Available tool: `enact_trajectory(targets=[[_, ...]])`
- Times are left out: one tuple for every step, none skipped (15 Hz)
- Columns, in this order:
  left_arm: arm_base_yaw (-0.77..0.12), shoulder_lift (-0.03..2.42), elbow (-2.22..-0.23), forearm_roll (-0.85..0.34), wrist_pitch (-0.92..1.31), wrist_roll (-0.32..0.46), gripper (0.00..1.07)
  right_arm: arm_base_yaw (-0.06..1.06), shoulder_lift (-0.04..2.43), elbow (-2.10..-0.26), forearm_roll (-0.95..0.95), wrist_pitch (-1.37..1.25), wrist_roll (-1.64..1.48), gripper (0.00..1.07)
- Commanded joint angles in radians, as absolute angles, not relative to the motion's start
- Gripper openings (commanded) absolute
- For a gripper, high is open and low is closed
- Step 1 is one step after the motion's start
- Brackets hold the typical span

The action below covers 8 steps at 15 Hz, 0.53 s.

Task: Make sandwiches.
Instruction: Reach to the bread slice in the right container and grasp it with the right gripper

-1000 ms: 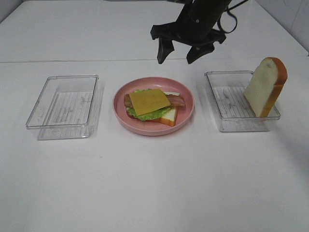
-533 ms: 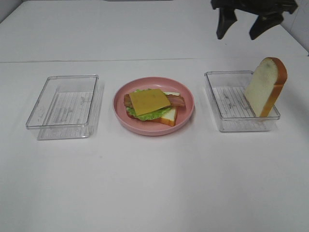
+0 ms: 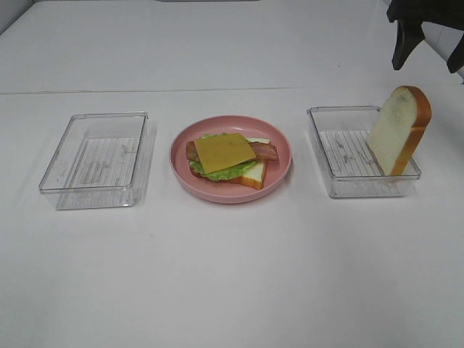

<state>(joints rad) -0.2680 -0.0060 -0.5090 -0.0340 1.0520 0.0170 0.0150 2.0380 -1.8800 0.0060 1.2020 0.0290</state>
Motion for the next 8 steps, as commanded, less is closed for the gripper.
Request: enact_trajectory(targets=[[-0.267, -0.028, -0.504, -0.036, 1.040, 0.015, 0.72, 0.010, 2.085, -1.879, -0.007, 1.179, 0.015, 0.77], [-0.267, -0.028, -0.504, -0.036, 1.040, 0.015, 0.72, 0.010, 2.110, -1.879, -0.013, 1.173, 0.015, 0.77], [-0.267, -0.028, -0.504, -0.036, 1.040, 0.015, 0.72, 0.010, 2.128, -1.879, -0.013, 1.172, 0.015, 0.77], [-0.267, -0.028, -0.504, -0.036, 1.040, 0.015, 0.72, 0.010, 2.139, -1.879, -0.013, 1.171, 0.016, 0.77], [-0.267, -0.028, -0.504, -0.036, 1.040, 0.015, 0.72, 0.010, 2.174, -1.879, -0.021, 1.169, 0.017, 0.76], [-0.267, -0.028, -0.504, -0.036, 1.040, 0.015, 0.72, 0.010, 2.188, -1.879, -0.021, 1.171, 0.017, 0.76], [-0.267, -0.028, -0.504, -0.036, 1.040, 0.015, 0.72, 0.010, 2.196, -1.879, -0.021, 1.173, 0.017, 0.74], [-0.267, -0.028, -0.504, -0.036, 1.040, 0.015, 0.72, 0.010, 2.197, -1.879, -0.021, 1.174, 0.017, 0.68]])
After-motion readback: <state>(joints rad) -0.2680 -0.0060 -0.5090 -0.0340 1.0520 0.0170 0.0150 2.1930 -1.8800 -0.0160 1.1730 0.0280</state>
